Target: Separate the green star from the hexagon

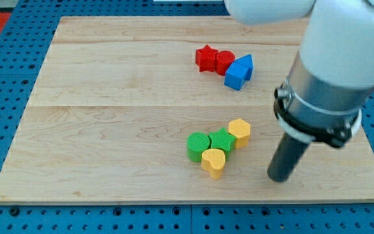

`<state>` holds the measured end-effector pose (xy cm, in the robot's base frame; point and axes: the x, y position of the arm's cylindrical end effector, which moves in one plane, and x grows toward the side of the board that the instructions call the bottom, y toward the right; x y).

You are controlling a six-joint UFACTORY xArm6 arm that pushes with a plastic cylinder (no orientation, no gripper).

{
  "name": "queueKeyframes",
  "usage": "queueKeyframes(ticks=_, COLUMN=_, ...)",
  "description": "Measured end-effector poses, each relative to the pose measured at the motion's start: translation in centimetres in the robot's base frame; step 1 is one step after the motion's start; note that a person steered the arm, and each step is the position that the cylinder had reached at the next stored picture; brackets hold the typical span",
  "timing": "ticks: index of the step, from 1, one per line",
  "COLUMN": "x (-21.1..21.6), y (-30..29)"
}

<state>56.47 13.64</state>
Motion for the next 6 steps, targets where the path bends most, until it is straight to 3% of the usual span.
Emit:
queueKeyframes(ticks=1, x=-2.6, y=1.1)
queueKeyframes(ticks=2, x=-2.6, y=-1.0)
queueKeyframes(ticks=6, x=-2.6, y=-20.9)
